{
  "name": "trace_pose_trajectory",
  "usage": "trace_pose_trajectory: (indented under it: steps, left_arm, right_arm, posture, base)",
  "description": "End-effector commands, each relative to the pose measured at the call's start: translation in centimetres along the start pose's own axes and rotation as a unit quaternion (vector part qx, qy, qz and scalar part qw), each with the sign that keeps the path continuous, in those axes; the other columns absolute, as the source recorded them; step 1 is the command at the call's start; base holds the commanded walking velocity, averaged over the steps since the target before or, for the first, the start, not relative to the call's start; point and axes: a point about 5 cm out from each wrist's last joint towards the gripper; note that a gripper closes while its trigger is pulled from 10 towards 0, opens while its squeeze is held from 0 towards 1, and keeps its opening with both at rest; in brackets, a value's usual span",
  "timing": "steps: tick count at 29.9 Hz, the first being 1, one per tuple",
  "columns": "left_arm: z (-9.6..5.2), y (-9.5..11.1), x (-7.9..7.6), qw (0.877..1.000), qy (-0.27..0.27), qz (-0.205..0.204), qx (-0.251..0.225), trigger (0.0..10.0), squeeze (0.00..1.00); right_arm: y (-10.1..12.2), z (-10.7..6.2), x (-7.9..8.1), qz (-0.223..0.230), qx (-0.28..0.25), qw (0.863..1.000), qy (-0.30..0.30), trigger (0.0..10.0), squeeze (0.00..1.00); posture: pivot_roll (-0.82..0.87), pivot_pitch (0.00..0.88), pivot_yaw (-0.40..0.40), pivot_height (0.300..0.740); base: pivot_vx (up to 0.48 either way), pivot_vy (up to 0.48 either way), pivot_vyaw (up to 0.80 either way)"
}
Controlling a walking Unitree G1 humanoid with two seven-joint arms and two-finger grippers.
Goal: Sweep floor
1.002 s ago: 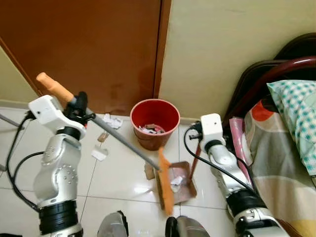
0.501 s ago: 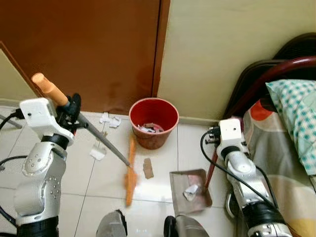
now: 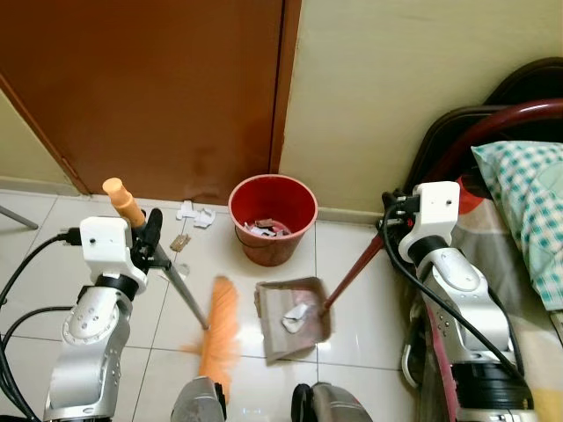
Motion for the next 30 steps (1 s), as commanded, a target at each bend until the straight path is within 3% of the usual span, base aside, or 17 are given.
trace_pose_trajectory:
  steps: [1, 6, 9, 15, 22, 30]
  left_arm:
    - [-0.5, -1.0, 0.8, 0.998, 0.023, 0.049, 0.019, 10.0, 0.0]
    - [-1.0, -2.0, 2.3, 0.995, 0.081, 0.063, 0.02, 10.0, 0.0]
    - [-1.0, -2.3, 2.6, 0.994, 0.087, 0.06, 0.026, 10.0, 0.0]
    - [-0.5, -2.6, 2.2, 0.995, 0.079, 0.058, 0.022, 10.0, 0.0]
    - [-0.1, -3.0, 1.1, 0.997, 0.065, 0.046, 0.019, 10.0, 0.0]
    - [0.1, -3.2, 0.8, 0.997, 0.059, 0.039, 0.018, 10.0, 0.0]
  right_arm:
    - [1.7, -0.3, -0.8, -0.006, -0.027, 1.0, 0.002, 10.0, 0.0]
    - [4.1, -0.6, -0.9, 0.034, -0.06, 0.996, 0.059, 10.0, 0.0]
    - [5.1, -0.5, -0.8, 0.042, -0.073, 0.993, 0.081, 10.0, 0.0]
    - [9.0, -0.1, -1.1, 0.054, -0.13, 0.981, 0.135, 10.0, 0.0]
    - [13.3, 1.5, -2.1, 0.048, -0.203, 0.971, 0.117, 10.0, 0.0]
    - [18.2, 2.5, -2.8, -0.014, -0.287, 0.957, 0.047, 10.0, 0.0]
  posture:
    - [0.02, 0.094, -0.041, 0.74]
    - [0.02, 0.092, -0.043, 0.74]
    - [0.01, 0.089, -0.044, 0.74]
    - [0.01, 0.083, -0.044, 0.74]
    - [0.01, 0.079, -0.048, 0.74]
    - [0.02, 0.081, -0.055, 0.74]
  base:
    - [0.0, 0.0, 0.0]
    - [0.0, 0.0, 0.0]
    - [0.0, 0.0, 0.0]
    - [0.0, 0.0, 0.0]
    - [0.0, 0.0, 0.0]
    - [0.0, 0.0, 0.0]
Point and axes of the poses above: a point about 5 cm out from each wrist's last joint towards the gripper, its own z axis pointing out of the wrist towards the gripper, its own y axis along the axis of the wrist's last joint, x = y × z, and after that the axes turned 12 degrees about -z, right-handed
